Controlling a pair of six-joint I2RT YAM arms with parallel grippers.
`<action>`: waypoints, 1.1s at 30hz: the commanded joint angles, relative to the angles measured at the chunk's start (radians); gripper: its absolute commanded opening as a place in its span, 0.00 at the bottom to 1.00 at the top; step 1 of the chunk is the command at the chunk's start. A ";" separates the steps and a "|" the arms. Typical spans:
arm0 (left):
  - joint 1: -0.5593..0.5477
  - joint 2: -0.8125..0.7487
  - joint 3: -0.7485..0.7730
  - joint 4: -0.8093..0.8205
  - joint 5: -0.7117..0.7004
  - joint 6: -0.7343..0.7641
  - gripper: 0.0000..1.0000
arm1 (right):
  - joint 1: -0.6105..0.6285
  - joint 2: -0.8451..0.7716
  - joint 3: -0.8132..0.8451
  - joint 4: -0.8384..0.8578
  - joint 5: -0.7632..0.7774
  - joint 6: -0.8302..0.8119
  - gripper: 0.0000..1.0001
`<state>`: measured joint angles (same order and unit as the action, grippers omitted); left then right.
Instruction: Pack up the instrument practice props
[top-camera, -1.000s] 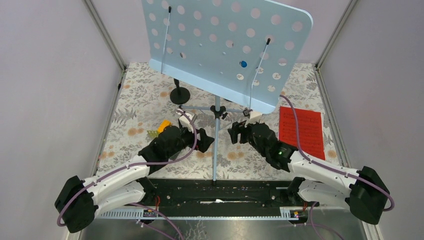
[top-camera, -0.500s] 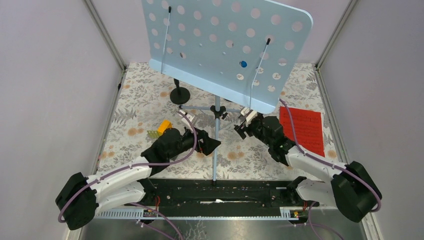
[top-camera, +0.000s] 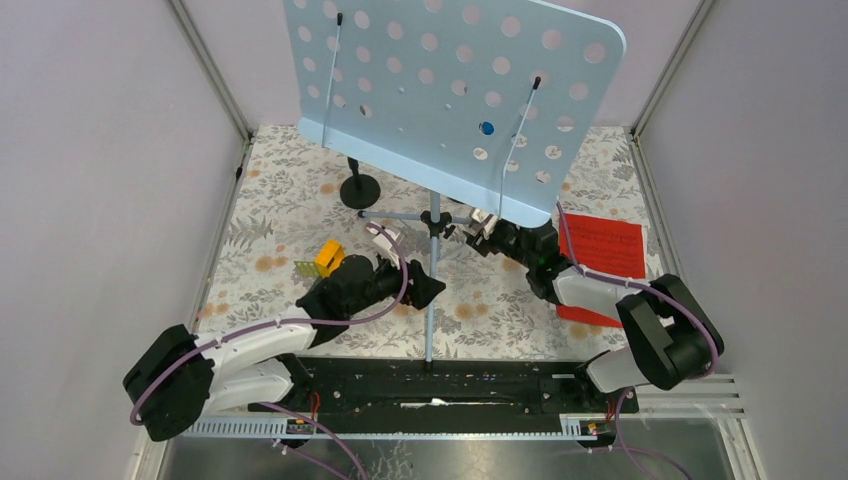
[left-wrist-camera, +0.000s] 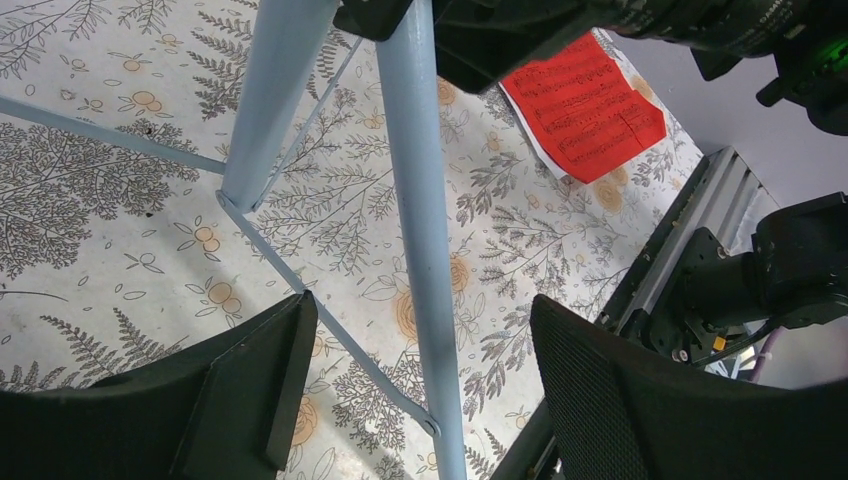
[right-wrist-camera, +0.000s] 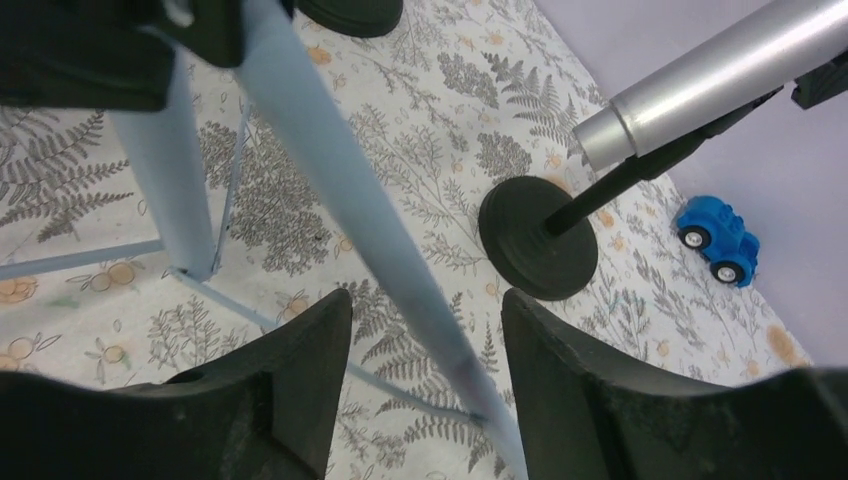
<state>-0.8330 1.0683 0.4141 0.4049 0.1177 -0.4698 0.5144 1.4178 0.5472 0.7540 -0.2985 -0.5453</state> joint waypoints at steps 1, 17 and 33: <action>-0.013 0.022 0.023 0.080 -0.035 0.011 0.82 | -0.023 0.060 0.078 0.124 -0.092 -0.015 0.61; -0.040 0.113 0.119 0.049 -0.070 0.069 0.24 | -0.025 0.093 0.101 0.235 -0.162 0.127 0.03; -0.074 0.101 0.380 -0.145 -0.169 0.205 0.00 | -0.024 -0.194 -0.017 0.354 -0.089 0.466 0.00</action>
<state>-0.9287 1.1793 0.6693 0.1631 0.0734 -0.3790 0.4900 1.3422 0.4774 0.9031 -0.3985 -0.3058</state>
